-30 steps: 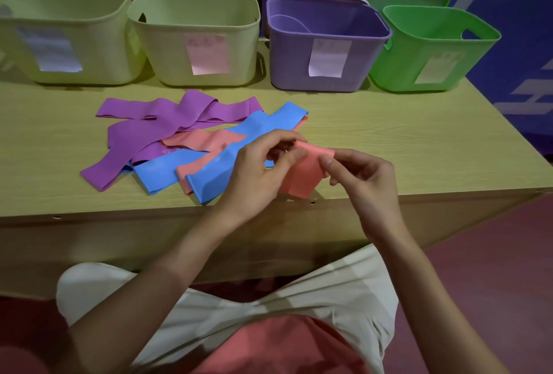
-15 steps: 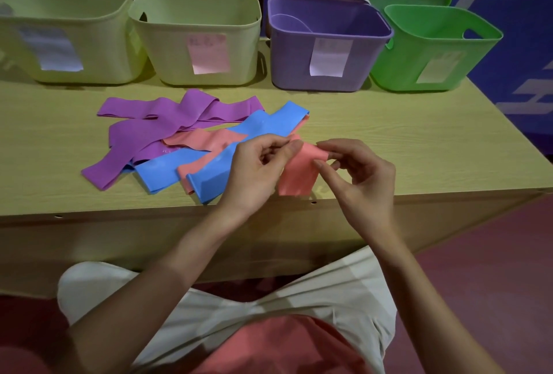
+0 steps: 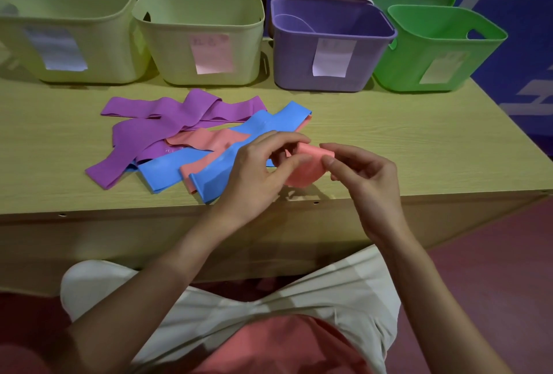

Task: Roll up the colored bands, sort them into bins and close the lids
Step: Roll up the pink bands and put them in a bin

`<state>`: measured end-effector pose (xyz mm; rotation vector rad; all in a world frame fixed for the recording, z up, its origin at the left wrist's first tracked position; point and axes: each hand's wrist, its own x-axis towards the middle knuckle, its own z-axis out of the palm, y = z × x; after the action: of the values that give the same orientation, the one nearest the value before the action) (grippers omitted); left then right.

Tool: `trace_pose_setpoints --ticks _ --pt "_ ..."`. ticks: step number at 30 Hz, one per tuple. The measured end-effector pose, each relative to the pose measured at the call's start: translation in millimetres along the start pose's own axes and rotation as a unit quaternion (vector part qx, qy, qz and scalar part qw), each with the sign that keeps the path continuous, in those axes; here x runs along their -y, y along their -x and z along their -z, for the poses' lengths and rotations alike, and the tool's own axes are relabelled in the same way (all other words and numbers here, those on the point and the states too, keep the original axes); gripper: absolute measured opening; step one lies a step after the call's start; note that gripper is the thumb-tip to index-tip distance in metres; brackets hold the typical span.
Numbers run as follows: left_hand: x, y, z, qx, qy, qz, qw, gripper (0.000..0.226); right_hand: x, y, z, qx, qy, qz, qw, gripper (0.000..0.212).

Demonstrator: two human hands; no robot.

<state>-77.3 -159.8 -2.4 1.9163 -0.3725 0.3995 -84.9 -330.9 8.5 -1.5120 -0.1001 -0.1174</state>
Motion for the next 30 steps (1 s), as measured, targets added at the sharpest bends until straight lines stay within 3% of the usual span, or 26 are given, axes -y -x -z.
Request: trace_pose_setpoints --ticks 6,9,11,16,20,24,30 --pt "2.1 -2.4 -1.8 -0.016 0.053 0.084 0.995 0.013 -6.8 0.2 -3.7 0.013 0.110 0.099 0.989 0.037" --pt "-4.4 -3.9 -1.1 -0.024 0.092 0.134 0.987 0.010 -10.3 0.8 -4.5 0.012 0.143 0.136 0.980 0.030" --pt "-5.9 -3.9 -0.2 -0.023 0.111 0.149 0.982 0.009 -9.8 1.0 -5.6 0.008 0.128 0.113 0.985 0.026" --pt "5.0 -0.9 1.2 -0.007 0.022 0.085 0.996 0.029 -4.1 -1.1 -4.6 -0.003 0.030 0.022 0.999 0.025" --pt "5.2 0.9 3.0 -0.001 0.007 0.034 0.999 0.023 -4.1 -1.8 -2.3 0.002 -0.002 -0.012 1.000 0.026" --pt "5.8 1.5 2.6 -0.006 -0.040 -0.020 0.999 0.021 -4.2 -0.8 -2.7 0.013 0.015 -0.009 1.000 0.027" --pt "7.2 0.7 1.8 -0.022 -0.034 -0.004 0.999 0.018 -6.7 0.7 -6.7 0.014 0.108 0.054 0.993 0.036"
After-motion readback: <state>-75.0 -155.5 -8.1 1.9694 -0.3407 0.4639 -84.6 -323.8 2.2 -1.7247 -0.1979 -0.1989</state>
